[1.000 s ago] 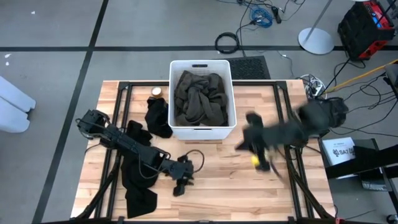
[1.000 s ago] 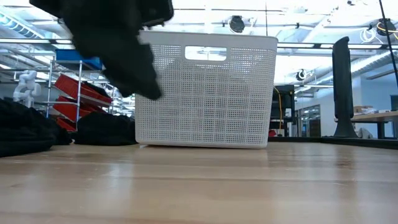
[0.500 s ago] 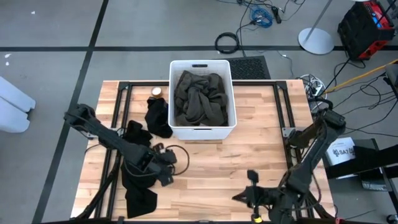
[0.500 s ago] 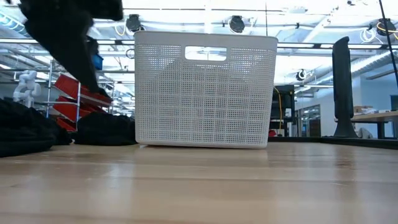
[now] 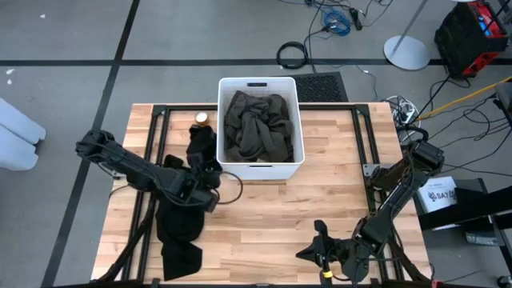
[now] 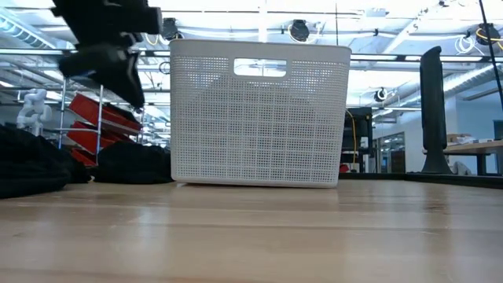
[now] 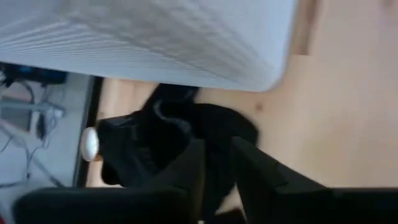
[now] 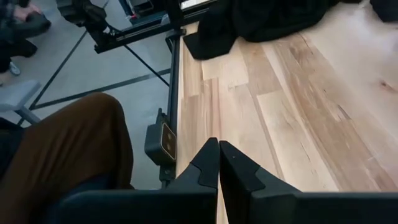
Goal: Fold laundry
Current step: Adjust the white laundry bin
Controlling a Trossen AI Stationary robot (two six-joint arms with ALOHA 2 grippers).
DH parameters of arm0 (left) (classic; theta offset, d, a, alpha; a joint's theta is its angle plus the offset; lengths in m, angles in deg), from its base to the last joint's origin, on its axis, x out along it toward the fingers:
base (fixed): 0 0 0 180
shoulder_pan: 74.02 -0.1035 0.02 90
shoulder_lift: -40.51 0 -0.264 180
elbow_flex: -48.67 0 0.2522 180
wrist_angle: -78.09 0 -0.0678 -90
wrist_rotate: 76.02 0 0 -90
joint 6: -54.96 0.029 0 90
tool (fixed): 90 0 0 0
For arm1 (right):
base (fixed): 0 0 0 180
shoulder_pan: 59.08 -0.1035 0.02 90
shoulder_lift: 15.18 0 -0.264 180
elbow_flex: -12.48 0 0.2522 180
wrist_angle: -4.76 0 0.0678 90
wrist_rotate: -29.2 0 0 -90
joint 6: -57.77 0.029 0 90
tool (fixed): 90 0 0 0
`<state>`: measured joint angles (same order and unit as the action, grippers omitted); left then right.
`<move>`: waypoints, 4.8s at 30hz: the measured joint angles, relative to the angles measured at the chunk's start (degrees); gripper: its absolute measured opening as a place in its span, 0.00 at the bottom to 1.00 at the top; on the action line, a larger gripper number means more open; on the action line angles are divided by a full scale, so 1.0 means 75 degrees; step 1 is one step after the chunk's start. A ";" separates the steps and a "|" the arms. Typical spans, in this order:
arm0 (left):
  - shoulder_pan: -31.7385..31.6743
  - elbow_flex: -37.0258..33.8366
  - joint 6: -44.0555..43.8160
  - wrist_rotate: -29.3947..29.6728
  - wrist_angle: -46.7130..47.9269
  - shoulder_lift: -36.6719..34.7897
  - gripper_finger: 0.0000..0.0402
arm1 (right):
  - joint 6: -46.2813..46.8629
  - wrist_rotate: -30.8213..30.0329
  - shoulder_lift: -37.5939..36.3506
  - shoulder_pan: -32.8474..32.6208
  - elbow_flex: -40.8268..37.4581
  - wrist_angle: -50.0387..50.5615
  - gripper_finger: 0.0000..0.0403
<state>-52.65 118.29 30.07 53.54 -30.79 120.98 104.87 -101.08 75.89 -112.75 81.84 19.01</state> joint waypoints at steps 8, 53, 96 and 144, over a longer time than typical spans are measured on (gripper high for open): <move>-0.0776 -0.0421 0.0558 -0.0293 -0.1444 0.0042 0.02 | -0.0055 -0.0038 0.0000 0.0014 0.0000 -0.0213 0.00; -0.0062 -0.0426 0.2970 -0.1028 -0.7499 0.0843 0.00 | 0.5592 -0.1642 -0.0154 0.3505 0.0012 0.7425 0.00; -0.0217 -0.0426 0.1188 0.0275 -0.3946 0.0693 0.00 | -0.0608 0.0517 0.0197 0.3456 0.0003 -0.0257 0.00; -0.0284 -0.0429 0.1487 -0.2074 -0.3978 0.0695 0.00 | 0.2504 0.0156 0.0253 0.4343 0.0006 0.4460 0.00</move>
<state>-54.77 115.07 41.22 37.99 -60.62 126.19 123.65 -99.91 77.79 -80.18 81.88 52.46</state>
